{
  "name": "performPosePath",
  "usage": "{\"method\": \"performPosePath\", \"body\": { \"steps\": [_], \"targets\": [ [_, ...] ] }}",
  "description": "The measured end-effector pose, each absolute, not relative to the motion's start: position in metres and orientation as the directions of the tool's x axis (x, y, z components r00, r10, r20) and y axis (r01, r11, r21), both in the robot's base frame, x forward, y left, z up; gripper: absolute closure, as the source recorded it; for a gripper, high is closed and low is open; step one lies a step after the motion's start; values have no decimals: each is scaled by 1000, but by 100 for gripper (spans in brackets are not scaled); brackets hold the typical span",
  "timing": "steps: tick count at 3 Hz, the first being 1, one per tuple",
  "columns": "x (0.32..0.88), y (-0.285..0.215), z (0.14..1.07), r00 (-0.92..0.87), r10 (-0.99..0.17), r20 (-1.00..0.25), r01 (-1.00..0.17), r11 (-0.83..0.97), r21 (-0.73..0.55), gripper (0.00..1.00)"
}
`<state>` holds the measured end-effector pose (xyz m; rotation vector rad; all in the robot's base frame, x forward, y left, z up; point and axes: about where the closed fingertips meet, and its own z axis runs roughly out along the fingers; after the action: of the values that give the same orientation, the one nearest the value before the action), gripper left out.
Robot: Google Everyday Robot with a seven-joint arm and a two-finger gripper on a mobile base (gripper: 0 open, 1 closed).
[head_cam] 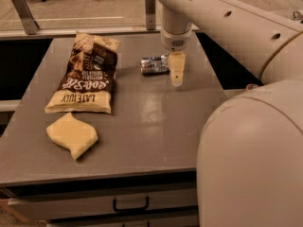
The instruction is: Knock redbull can over
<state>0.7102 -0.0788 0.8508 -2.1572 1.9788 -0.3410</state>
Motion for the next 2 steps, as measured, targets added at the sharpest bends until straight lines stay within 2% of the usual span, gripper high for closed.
{"method": "performPosePath", "body": {
  "steps": [1,2],
  "targets": [
    [708,-80,852,70,-997,30,-951,-75,-300,0],
    [711,-87,863,16,-996,-92,-945,15,-327,0]
  ]
}}
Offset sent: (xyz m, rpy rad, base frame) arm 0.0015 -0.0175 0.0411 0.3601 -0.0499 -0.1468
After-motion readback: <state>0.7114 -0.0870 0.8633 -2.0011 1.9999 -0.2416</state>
